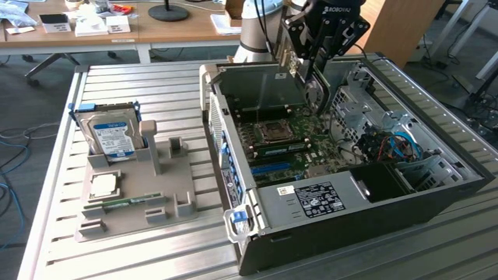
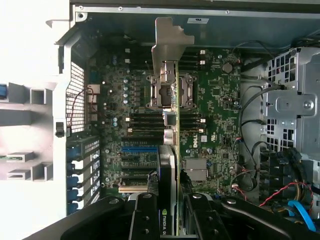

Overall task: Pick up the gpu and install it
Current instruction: 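Pick up the gpu and move the gpu toward the slot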

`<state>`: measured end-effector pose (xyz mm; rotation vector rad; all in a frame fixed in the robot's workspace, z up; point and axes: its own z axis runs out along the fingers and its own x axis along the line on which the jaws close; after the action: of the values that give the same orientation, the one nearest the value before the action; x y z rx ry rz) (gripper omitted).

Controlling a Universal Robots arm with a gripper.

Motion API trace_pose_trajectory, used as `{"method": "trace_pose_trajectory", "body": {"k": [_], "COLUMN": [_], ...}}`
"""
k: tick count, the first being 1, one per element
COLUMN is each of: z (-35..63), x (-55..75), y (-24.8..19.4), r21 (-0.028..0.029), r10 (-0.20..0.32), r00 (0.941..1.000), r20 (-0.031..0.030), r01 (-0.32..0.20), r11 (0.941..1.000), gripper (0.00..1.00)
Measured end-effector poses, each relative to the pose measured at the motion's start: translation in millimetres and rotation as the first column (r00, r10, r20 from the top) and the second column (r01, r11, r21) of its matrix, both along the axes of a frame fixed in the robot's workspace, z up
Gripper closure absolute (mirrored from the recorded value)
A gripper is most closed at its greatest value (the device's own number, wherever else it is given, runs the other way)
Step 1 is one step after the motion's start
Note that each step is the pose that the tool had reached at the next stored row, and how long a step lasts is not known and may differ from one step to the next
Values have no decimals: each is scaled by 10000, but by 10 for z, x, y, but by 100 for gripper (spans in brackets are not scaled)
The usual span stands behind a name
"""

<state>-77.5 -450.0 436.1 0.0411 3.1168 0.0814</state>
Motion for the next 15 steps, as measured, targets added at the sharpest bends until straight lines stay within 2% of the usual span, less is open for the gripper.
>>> {"method": "trace_pose_trajectory", "body": {"k": [8,15], "z": [0,0], "x": [2,79], "y": [0,0], "r21": [0,0], "r10": [0,0], "r00": [10000,10000], "r20": [0,0], "r01": [0,0], "r11": [10000,10000], "gripper": [73,73]}}
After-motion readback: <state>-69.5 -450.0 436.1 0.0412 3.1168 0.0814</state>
